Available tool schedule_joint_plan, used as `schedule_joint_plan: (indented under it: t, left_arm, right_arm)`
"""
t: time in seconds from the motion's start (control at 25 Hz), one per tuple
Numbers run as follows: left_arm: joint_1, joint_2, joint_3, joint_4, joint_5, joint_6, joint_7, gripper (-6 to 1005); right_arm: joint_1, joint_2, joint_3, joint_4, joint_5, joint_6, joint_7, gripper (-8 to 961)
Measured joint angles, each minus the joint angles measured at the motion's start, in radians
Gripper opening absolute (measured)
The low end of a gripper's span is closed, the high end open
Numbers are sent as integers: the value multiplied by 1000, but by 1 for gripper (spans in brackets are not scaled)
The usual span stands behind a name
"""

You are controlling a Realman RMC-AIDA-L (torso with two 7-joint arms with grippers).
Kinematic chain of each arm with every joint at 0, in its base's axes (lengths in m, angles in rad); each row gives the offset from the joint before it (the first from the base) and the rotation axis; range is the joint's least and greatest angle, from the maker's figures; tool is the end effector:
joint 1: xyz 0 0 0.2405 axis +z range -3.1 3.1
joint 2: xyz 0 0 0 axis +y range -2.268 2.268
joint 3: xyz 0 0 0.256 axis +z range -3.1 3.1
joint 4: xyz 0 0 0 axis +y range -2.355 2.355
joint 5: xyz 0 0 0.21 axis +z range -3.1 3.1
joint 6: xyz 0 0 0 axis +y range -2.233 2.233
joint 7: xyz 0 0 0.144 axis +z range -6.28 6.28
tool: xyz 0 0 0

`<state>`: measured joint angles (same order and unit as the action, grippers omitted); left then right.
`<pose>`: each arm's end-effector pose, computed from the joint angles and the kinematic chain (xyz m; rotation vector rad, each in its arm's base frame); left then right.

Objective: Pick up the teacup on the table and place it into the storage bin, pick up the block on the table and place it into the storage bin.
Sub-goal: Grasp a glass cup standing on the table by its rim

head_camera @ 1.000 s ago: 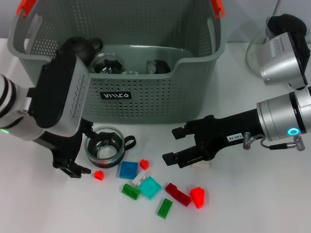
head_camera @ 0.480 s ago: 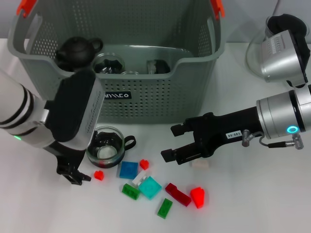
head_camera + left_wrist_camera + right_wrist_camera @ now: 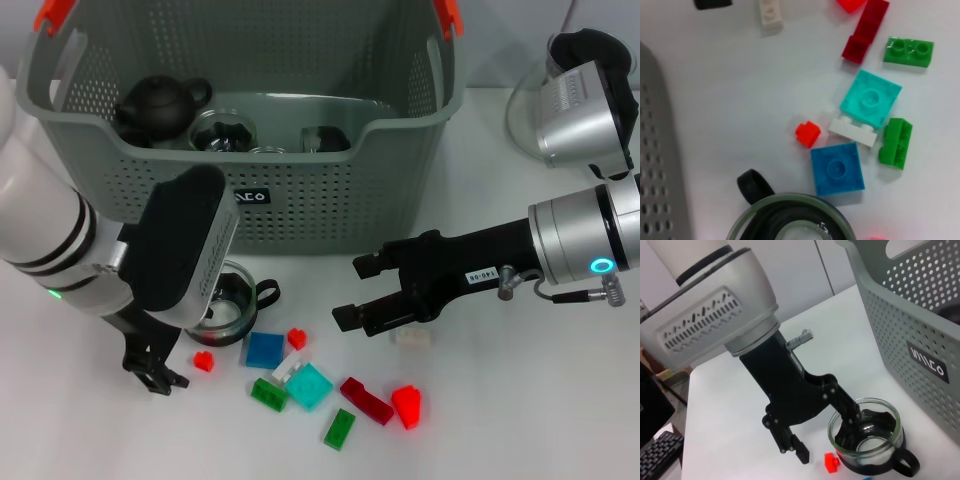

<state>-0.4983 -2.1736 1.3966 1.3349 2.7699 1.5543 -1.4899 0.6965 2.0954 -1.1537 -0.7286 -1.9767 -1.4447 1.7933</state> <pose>-0.2182 0.3254 -0.0242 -2.9278 0.4275 0.8706 0.1804 0.3510 -0.0571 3.0199 -0.7176 -0.3691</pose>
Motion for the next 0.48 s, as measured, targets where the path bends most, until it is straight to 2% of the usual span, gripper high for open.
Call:
schedule_joint_plan:
  t: [0.48]
  left_arm:
    - [-18,0,32,-9,4,9,-32,786]
  right_arm:
    - [-8,-3,7,0,-1,0,-4,925]
